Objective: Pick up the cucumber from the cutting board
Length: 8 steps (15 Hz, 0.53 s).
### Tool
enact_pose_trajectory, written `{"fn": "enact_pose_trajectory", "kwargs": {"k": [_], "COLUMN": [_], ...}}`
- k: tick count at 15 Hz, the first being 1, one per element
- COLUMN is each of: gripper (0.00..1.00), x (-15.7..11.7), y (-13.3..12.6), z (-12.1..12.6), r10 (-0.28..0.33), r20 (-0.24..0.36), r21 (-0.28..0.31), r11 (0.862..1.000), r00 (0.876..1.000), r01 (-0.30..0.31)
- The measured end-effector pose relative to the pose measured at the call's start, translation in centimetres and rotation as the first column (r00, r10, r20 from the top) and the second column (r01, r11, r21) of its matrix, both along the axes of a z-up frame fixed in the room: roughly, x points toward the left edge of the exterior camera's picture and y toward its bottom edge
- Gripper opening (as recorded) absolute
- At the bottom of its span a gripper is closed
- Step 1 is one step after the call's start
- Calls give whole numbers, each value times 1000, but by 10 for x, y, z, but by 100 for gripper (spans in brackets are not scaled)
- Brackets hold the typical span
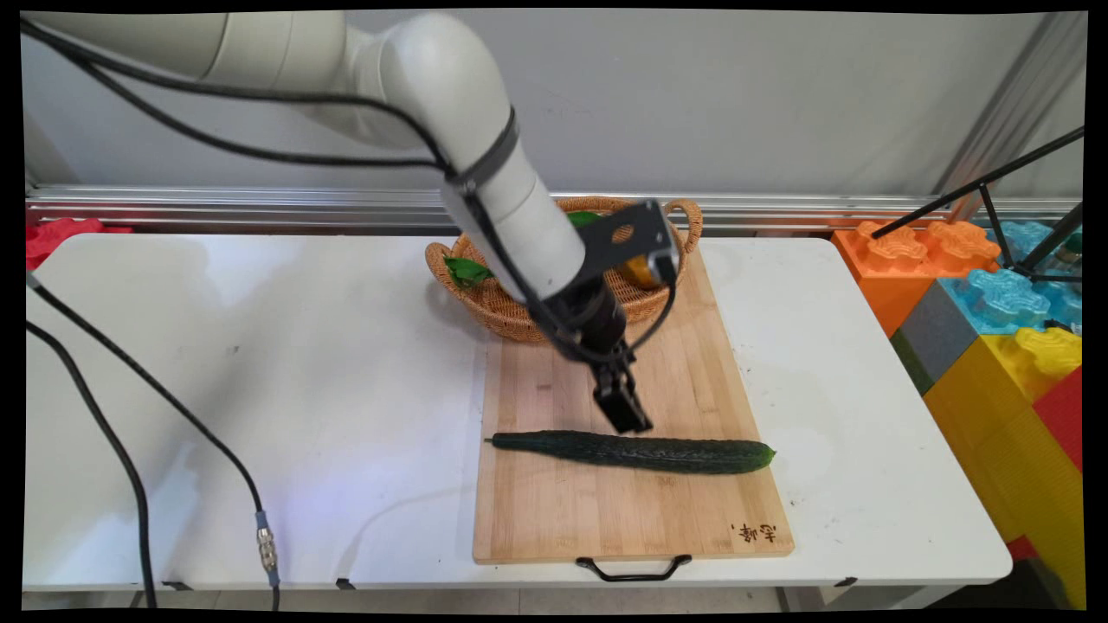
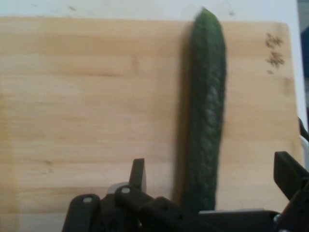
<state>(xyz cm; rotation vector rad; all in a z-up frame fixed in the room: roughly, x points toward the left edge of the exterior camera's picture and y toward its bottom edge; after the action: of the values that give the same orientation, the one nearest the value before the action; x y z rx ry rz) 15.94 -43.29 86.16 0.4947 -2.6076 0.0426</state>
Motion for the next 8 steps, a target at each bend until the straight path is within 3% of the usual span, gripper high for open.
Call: {"fn": "enact_pose_trajectory", "kwargs": {"k": [8], "gripper": [100], "x": [-13], "y": [19], "z": [-52], "r10": [-67], "r20": [9], "r21": [-26], "r11": [997], "r00": [998], "r01": [67]}}
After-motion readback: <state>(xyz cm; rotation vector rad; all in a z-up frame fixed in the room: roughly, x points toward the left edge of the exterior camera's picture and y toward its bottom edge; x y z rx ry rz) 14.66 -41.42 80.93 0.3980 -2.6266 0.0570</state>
